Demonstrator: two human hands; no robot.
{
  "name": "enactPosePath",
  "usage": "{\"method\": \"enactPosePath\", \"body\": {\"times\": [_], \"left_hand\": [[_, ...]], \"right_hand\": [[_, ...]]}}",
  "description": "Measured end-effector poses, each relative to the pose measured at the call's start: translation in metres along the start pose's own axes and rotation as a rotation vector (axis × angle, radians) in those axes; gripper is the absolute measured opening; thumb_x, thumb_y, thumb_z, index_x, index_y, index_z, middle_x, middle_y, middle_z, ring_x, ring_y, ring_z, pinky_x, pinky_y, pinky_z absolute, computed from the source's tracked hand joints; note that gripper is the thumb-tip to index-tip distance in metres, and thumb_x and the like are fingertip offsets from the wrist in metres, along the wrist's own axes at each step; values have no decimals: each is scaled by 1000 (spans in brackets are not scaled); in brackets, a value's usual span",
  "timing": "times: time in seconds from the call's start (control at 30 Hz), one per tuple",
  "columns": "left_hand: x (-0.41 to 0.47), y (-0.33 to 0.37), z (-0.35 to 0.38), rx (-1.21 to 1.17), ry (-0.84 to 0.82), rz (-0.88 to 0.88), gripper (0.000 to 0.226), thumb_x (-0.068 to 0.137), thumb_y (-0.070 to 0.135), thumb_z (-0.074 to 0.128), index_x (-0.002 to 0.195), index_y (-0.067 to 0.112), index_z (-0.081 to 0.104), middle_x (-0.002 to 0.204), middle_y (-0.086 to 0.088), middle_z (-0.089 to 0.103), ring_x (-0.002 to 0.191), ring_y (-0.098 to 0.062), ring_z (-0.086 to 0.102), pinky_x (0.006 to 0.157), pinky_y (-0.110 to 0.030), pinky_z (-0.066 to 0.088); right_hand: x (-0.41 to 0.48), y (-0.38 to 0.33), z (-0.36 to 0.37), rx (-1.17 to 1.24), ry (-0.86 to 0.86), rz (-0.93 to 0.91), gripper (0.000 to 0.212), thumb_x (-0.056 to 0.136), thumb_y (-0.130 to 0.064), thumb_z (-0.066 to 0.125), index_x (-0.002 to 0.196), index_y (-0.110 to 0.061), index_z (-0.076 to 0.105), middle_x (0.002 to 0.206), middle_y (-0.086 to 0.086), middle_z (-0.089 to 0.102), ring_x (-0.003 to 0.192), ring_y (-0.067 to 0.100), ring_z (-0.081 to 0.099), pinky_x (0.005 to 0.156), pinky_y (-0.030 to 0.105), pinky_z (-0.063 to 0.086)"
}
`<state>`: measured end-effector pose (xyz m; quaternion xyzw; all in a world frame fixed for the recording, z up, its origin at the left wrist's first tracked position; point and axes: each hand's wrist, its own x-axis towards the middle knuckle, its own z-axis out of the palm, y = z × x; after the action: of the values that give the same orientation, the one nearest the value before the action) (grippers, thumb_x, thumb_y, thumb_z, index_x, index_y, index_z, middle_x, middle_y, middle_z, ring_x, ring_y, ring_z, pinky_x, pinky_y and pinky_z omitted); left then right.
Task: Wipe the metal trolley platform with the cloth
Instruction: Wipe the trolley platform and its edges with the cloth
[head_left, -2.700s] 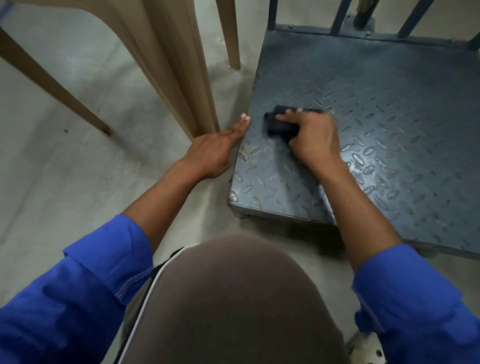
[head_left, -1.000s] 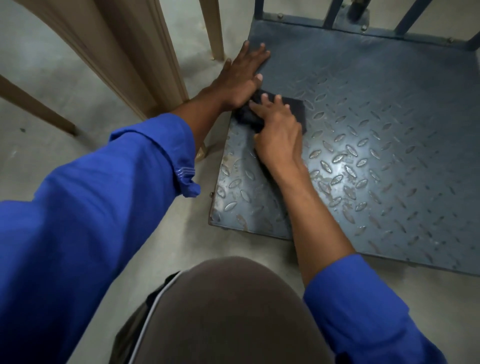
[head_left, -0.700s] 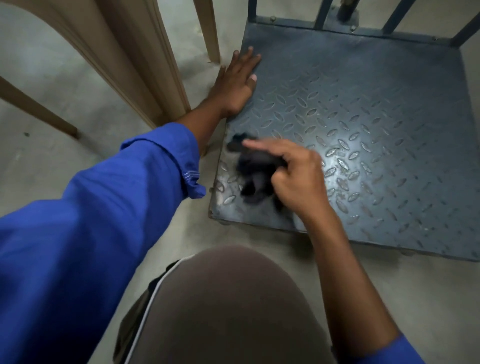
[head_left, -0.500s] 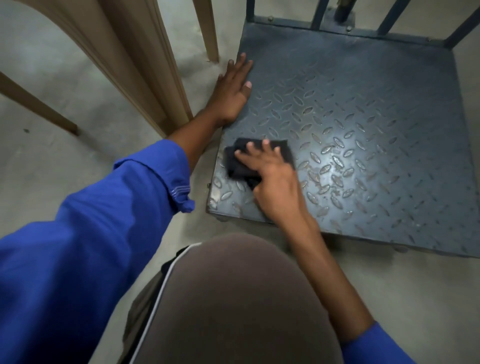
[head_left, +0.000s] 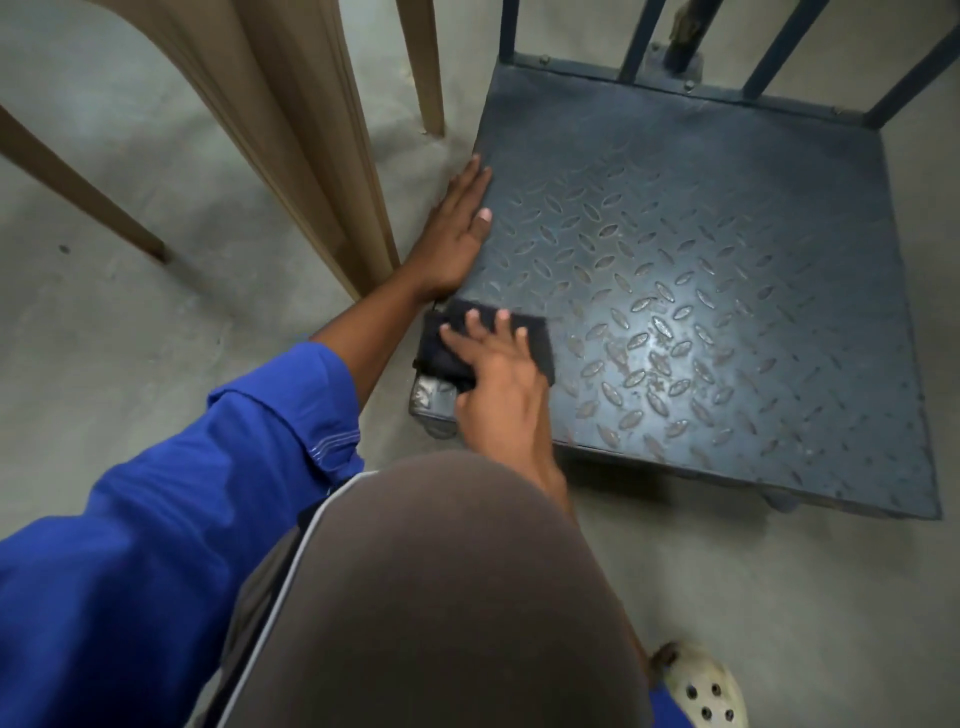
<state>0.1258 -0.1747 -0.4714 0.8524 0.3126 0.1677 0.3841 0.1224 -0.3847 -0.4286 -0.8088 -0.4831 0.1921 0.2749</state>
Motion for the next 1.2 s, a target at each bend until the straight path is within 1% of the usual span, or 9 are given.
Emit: {"method": "enactPosePath", "body": {"times": [0.1, 0.2, 0.27, 0.4, 0.5, 0.6, 0.67, 0.87, 1.2], "left_hand": [[-18, 1, 1, -28, -2, -3, 58, 114, 32, 31, 167, 13, 18, 176, -3, 3, 163, -21, 1, 132, -43, 5], [-34, -3, 3, -54, -4, 19, 59, 115, 35, 31, 168, 15, 16, 177, -1, 1, 163, -21, -1, 133, -43, 5], [-42, -4, 5, -119, 4, 21, 58, 115, 33, 31, 168, 15, 16, 176, 1, -1, 161, -11, -1, 130, -25, 4], [-49, 5, 6, -350, 4, -53, 55, 115, 18, 35, 167, 12, 18, 176, -2, -2, 152, 2, 3, 109, 5, 10], [-51, 12, 2, -385, 4, -99, 54, 115, 14, 35, 166, 12, 18, 176, -2, -2, 154, -3, 3, 106, 7, 12], [-59, 17, 2, -213, 0, -91, 54, 116, 25, 33, 167, 18, 17, 176, 1, -4, 159, -9, 0, 119, -9, 5], [-65, 16, 5, -106, 0, -108, 55, 116, 30, 30, 168, 21, 12, 176, 1, -6, 161, -13, -2, 125, -23, 2], [-79, 23, 11, 46, 25, -156, 57, 116, 30, 30, 168, 18, 12, 176, -5, -4, 162, -24, -6, 127, -28, -4], [-146, 82, 80, 605, 64, 92, 62, 111, 37, 26, 163, 4, 27, 173, -14, 19, 163, -27, 8, 131, -50, 8]], "right_hand": [[-27, -10, -14, 227, -74, 5, 66, 77, 14, 62, 128, -28, 74, 137, -1, 68, 135, 14, 56, 119, 11, 25], [-17, 1, -45, 213, 270, 165, 65, 81, 10, 60, 131, -29, 72, 128, 1, 73, 112, 17, 67, 106, 25, 49], [2, 14, -46, 107, 362, 221, 65, 83, 10, 61, 139, -23, 66, 140, 6, 66, 129, 24, 61, 116, 37, 43], [3, 6, 0, -80, 130, 76, 70, 86, 8, 67, 149, -20, 54, 162, 11, 42, 157, 34, 23, 131, 49, 10], [-32, -3, 8, -12, -256, -78, 61, 96, -1, 62, 150, -27, 53, 167, 0, 33, 158, 19, 18, 128, 31, 7], [-61, 9, -25, 272, 139, 44, 53, 82, 12, 62, 116, -23, 80, 133, -3, 70, 122, 6, 59, 113, 15, 39], [-56, 18, -34, 202, 477, 105, 56, 72, 11, 54, 111, -17, 81, 124, 2, 74, 116, 17, 68, 111, 33, 49], [-54, 22, 34, -114, 238, -161, 53, 74, -16, 89, 120, -38, 76, 140, -11, 66, 148, 20, 44, 123, 62, 13], [-94, 138, -37, -114, 741, 175, 66, 64, -5, 54, 118, -34, 79, 137, -10, 68, 143, 20, 49, 123, 57, 24]]}}
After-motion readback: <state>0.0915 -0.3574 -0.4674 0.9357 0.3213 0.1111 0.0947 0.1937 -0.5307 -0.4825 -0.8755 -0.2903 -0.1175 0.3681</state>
